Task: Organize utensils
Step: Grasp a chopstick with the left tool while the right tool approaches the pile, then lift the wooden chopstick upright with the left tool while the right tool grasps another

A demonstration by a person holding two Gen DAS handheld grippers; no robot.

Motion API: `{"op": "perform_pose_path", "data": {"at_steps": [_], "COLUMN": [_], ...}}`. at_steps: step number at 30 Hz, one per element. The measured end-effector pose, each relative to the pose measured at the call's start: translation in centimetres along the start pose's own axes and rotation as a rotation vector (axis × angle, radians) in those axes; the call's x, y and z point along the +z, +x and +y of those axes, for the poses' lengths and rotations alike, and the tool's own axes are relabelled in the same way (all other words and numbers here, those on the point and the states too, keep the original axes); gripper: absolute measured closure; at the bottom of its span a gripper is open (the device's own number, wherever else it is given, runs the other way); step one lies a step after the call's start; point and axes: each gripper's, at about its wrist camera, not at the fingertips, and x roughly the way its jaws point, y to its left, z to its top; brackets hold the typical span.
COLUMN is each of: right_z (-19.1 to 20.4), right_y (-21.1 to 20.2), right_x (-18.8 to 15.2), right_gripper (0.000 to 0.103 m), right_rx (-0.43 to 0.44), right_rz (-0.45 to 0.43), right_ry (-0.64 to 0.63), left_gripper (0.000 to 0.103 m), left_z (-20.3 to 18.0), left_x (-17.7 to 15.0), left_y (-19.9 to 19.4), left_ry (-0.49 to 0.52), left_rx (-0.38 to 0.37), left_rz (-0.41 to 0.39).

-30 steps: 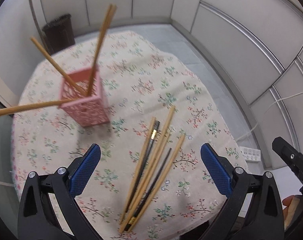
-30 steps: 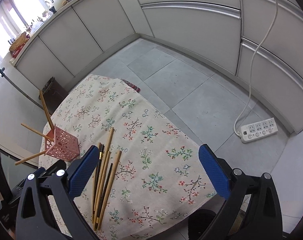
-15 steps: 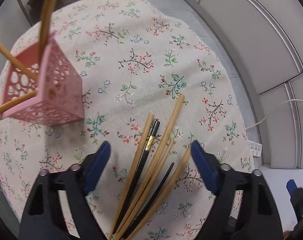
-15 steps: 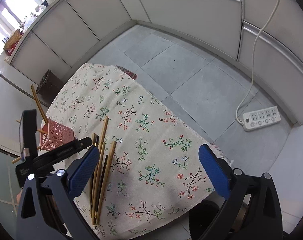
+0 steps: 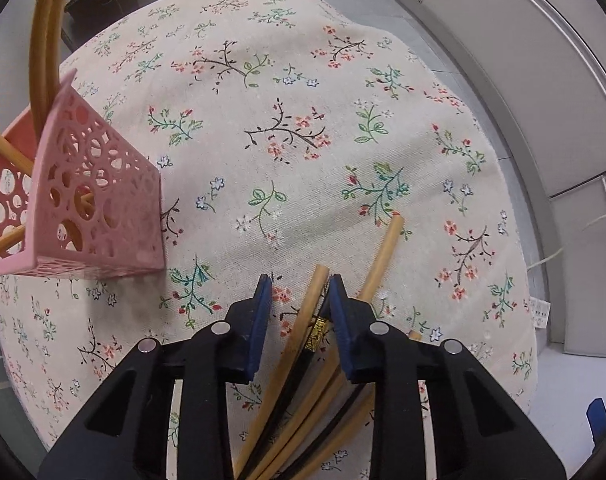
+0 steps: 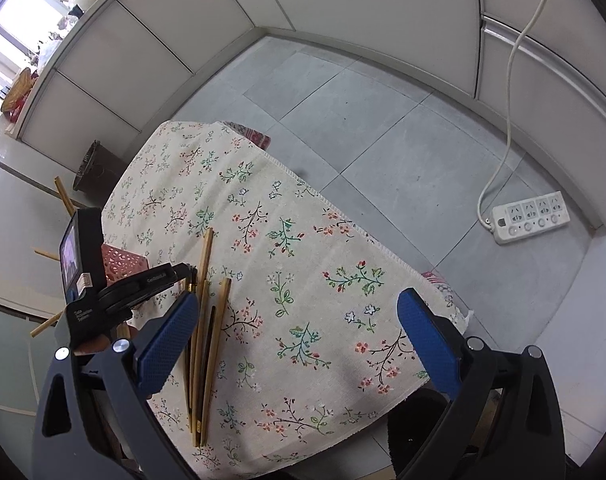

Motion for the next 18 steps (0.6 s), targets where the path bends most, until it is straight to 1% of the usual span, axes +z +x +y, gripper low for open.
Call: {"op": "perform_pose_path", "data": {"at_steps": [4, 6, 10, 12, 13, 16, 18], "right_z": [-0.2, -0.2, -0.3, -0.1, -0.1, 0.0, 0.2], "right_y": [0.1, 0.2, 0.6, 0.8, 0.9, 1.9, 2.7], "right_x": [0.1, 0.1, 0.3, 0.4, 0.4, 0.5, 0.5], "right_gripper": [0.006, 0.006, 0.006, 0.006, 0.006, 0.006, 0.006], "right_rx": [-0.013, -0.019, -0.039, -0.061, -0.07, -0.065, -0.059], "right_rz": [-0.008, -0.007, -0.001, -0.006, -0.006, 0.023, 0.045], "right_ry": [0.005, 0.007, 0.008, 0.0, -0.002, 0.03, 0.056], "left_gripper": [0.075, 0.075, 0.077, 0.084, 0.092, 0.093, 0.094], "left_z": [0.0, 0.1, 0.2, 0.2, 0.2, 0.2, 1.1], "left_x": [0.4, 0.6, 0.8, 0.1, -0.1, -1.3, -2.5], "left_y": [0.5, 1.0, 1.5, 1.4, 1.3, 1.1, 0.6], "left_ry": [0.006, 0.007, 0.031, 0.057, 0.064, 0.087, 0.075], "left_rx": [0.021, 0.021, 0.034, 0.041, 0.042, 0.032, -0.004], "left_rz": [-0.01, -0.004, -0.014, -0.033, -0.036, -0.043, -0.048]}}
